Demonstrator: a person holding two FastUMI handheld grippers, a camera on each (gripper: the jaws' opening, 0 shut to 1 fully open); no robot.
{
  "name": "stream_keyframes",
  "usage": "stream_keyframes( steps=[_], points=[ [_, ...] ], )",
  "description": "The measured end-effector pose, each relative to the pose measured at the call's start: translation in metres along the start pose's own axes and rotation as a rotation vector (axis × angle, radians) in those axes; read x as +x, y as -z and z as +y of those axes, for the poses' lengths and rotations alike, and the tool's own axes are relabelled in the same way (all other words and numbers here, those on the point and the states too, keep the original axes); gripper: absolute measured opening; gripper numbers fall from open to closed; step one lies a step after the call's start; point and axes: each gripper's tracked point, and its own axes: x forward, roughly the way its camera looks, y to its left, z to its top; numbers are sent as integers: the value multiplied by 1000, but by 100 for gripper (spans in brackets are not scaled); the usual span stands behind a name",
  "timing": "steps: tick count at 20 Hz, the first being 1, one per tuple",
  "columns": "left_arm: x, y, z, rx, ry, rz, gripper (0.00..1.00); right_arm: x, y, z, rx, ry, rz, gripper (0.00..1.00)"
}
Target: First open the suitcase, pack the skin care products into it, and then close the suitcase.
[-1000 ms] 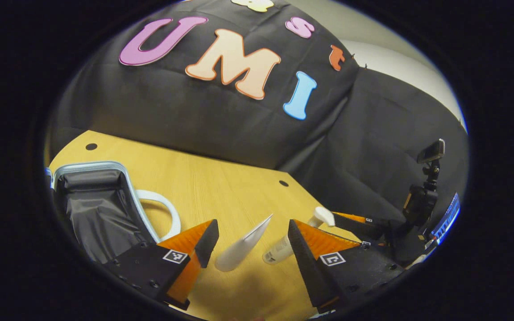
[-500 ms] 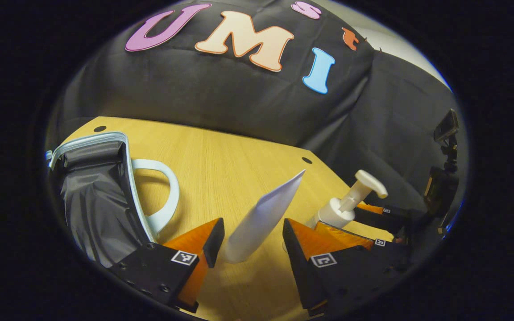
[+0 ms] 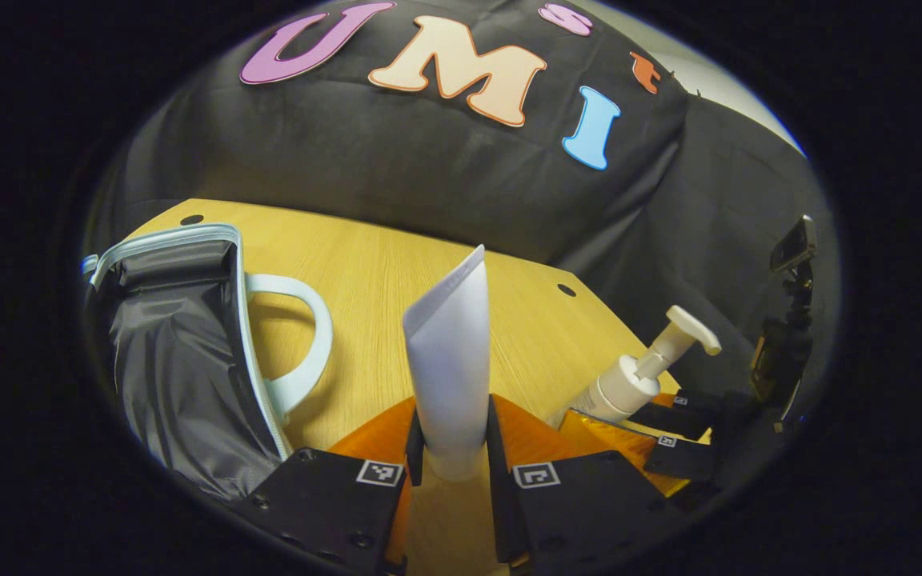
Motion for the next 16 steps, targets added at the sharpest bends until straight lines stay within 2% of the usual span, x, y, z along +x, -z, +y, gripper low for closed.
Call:
stream_keyframes(
  steps=[2,5,6,10,13,16],
  points=[
    [-14,-18,-5,-24,22,-3,35,3,0,-1,6,-3,0,62],
    [-44,-55,-7,-26,34,-37,38,-4,-3,1,25,-11,22,61],
    [-55,-68,-2,-21,25,-42,35,-8,-8,5,27,-19,20,59],
    [-103,-88,62,-8,-110,-6,34,-31,-55,35,-17,-70,-9,59],
    [-132,-72,124,-30,-220,90,35,-40,-89,81,-29,-153,-15,60],
    [-145,-38,160,-99,-257,226,35,-39,-106,142,-47,-264,17,59]
  ],
)
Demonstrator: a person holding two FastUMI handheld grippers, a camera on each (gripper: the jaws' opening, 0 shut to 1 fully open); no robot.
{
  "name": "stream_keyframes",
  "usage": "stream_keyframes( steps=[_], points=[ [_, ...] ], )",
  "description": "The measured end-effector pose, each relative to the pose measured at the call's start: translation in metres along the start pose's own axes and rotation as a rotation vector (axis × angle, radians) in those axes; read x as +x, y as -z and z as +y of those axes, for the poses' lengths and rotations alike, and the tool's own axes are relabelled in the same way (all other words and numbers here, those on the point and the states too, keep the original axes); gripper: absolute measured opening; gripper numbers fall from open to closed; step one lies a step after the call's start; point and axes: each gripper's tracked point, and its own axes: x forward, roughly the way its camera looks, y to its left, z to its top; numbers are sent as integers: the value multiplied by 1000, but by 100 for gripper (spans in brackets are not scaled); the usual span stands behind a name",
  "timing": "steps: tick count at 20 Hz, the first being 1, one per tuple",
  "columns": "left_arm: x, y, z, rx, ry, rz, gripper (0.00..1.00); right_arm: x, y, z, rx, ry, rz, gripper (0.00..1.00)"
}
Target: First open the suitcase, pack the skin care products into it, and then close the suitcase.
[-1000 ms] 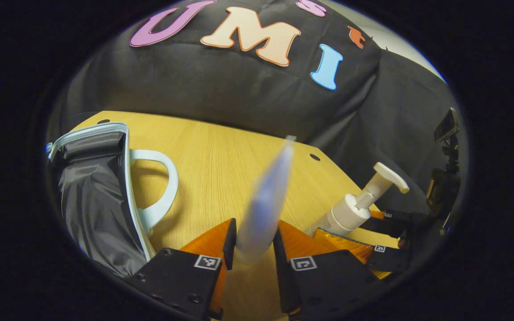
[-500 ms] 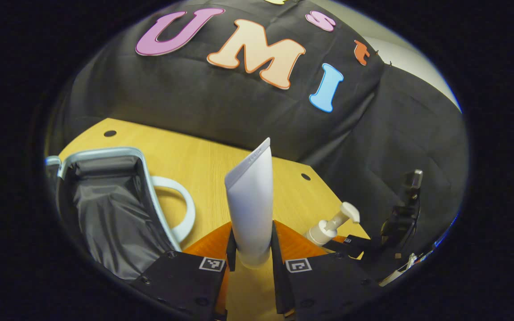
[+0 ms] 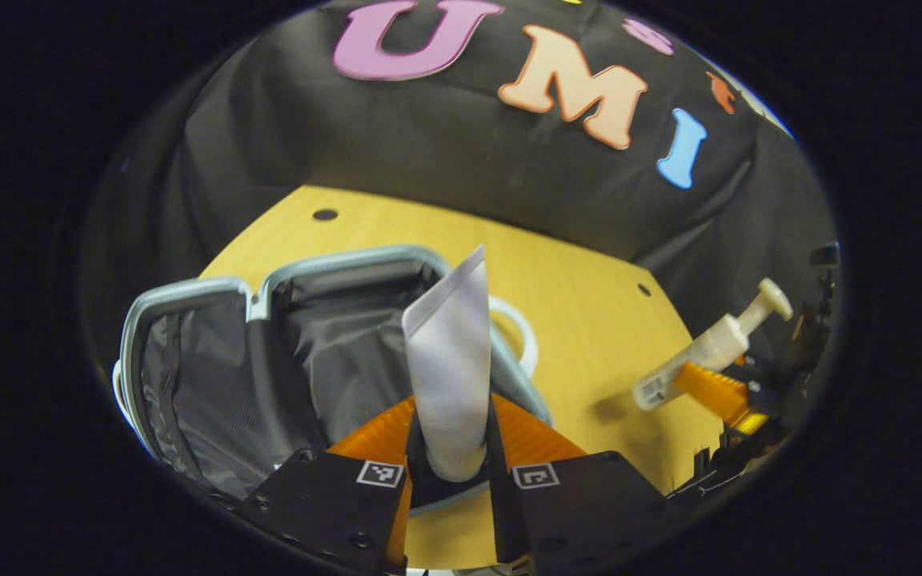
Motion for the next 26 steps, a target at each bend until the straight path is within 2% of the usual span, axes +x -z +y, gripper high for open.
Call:
stream_keyframes(
  steps=[3,6,9,10,13,18,20,21,22,23,24,25,26],
  points=[
    [8,18,21,-55,8,65,35,20,1,60,-35,-109,58,59],
    [16,27,37,-99,8,88,35,44,12,102,-64,-178,129,60],
    [23,37,52,-127,-5,111,35,68,28,125,-53,-207,188,59],
    [25,37,55,-145,-5,107,39,77,36,129,-53,-206,220,58],
    [24,28,56,-158,-3,77,39,88,58,130,-46,-195,298,58],
    [-11,2,51,-144,4,-17,74,99,66,126,-36,-161,330,59],
    [-37,-10,53,-168,11,-75,92,105,73,121,-56,-137,348,59],
    [-49,-13,56,-182,15,-102,92,107,77,117,-77,-123,353,61],
    [-62,-17,60,-198,14,-134,97,108,77,117,-90,-121,352,60],
    [-75,-20,66,-220,11,-168,97,109,75,120,-93,-120,340,63],
    [-87,-24,74,-242,3,-200,96,109,73,121,-88,-120,331,59],
    [-98,-26,80,-266,-7,-232,96,108,72,124,-79,-126,327,60],
    [-109,-28,91,-288,-28,-263,96,109,72,125,-74,-123,321,67]
  ],
)
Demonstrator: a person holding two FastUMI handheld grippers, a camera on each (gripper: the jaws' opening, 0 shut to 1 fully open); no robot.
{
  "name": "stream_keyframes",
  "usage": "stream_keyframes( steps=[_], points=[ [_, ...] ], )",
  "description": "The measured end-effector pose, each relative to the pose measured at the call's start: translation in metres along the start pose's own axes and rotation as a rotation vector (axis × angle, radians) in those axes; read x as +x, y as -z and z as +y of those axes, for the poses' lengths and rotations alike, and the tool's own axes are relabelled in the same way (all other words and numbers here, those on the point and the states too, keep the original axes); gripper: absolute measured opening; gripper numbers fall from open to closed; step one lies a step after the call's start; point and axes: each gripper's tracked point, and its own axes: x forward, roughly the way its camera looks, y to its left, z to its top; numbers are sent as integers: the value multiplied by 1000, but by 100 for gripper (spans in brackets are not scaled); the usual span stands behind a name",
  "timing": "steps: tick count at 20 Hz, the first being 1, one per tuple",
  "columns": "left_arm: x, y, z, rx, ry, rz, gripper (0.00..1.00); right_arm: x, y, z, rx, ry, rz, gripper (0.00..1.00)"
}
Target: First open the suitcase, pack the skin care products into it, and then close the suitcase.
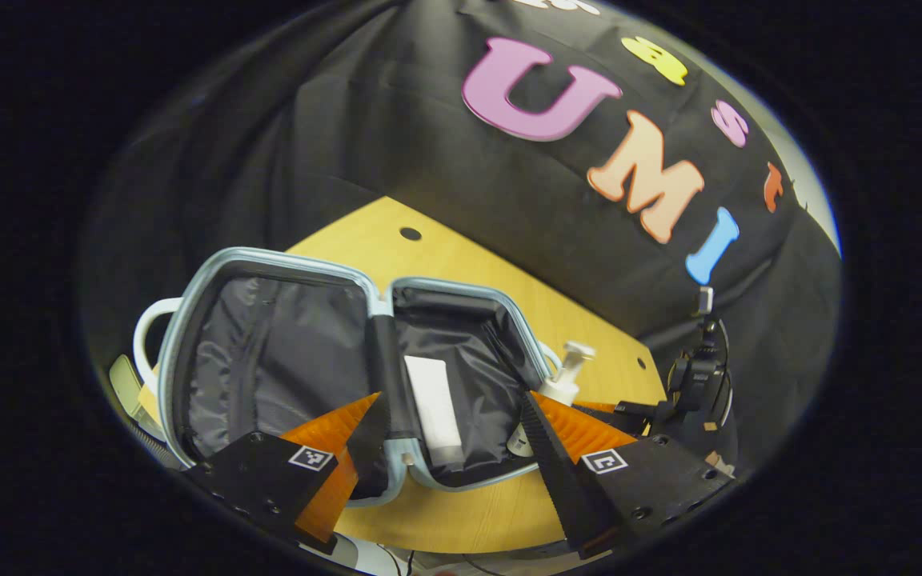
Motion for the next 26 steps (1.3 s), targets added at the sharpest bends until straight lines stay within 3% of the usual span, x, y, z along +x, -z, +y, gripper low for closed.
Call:
stream_keyframes(
  steps=[1,4,6,7,11,14,17,21,23,24,26],
  points=[
    [-9,-8,15,-15,-26,-31,96,-3,-3,0,1,1,-14,70],
    [-35,-24,72,-63,-148,-104,96,-20,-18,1,24,3,-115,92],
    [-52,-30,111,-116,-228,-141,92,-42,-31,-5,43,10,-214,96],
    [-60,-34,130,-145,-262,-165,96,-54,-38,-10,53,19,-268,97],
    [-83,-45,214,-271,-393,-252,96,-120,-57,-35,112,92,-461,98],
    [-79,-44,268,-366,-435,-278,96,-163,-61,-59,109,162,-530,98],
    [-57,-32,308,-461,-449,-237,93,-194,-57,-85,77,286,-551,94],
    [-27,-4,333,-507,-445,-142,95,-206,-39,-101,15,373,-511,98],
    [-19,2,338,-501,-445,-121,87,-211,-34,-107,23,398,-506,98],
    [-15,1,334,-506,-420,-114,70,-211,-31,-107,38,398,-505,98],
    [-6,-1,334,-499,-402,-103,58,-214,-28,-112,54,406,-500,98]
  ],
)
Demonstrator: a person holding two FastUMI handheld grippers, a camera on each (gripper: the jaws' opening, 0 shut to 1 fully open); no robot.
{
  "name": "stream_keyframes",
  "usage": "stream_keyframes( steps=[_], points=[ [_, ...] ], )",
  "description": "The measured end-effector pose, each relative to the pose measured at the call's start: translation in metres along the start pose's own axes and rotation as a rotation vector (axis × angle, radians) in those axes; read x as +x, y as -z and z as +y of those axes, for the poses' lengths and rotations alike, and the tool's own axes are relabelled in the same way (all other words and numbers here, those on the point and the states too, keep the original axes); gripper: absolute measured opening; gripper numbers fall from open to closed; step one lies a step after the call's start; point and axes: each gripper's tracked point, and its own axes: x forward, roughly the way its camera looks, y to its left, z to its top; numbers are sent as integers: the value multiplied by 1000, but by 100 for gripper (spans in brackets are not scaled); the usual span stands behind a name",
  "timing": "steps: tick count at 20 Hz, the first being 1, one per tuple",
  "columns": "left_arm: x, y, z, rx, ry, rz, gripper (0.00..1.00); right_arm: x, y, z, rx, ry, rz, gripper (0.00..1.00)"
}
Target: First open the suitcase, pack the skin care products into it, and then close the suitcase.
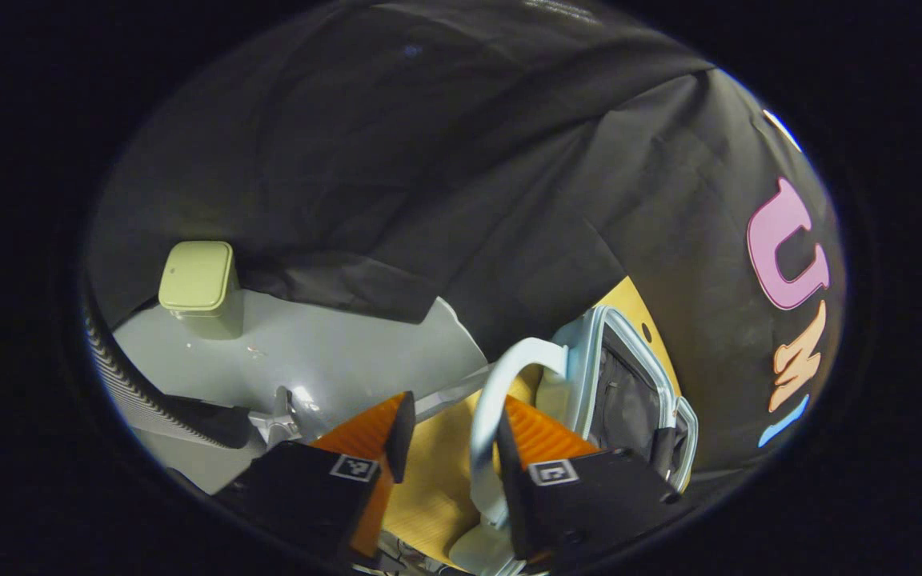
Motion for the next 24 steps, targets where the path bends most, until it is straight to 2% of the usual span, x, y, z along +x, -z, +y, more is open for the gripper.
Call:
stream_keyframes(
  steps=[1,2,3,4,8,11,14,18,24],
  points=[
    [1,1,1,14,-6,8,54,-1,0,-4,-4,10,2,98],
    [2,2,-4,23,9,17,33,-1,-1,-8,-9,18,0,100],
    [0,0,-10,24,12,21,33,-2,-3,-12,-12,27,-4,99],
    [1,1,-14,43,12,33,10,-3,-5,-15,-12,33,-8,99],
    [-17,-9,-33,106,9,39,4,-1,-7,-27,1,51,-15,99],
    [-40,-31,-65,160,43,2,2,-1,-13,-33,18,60,-31,99],
    [-74,-53,-120,167,138,-58,2,1,-18,-38,22,63,-48,100],
    [-125,-66,-218,281,275,-134,0,-1,-27,-46,23,64,-81,100],
    [-173,-9,-366,461,458,-171,1,-10,-31,-58,60,32,-96,99]
  ],
)
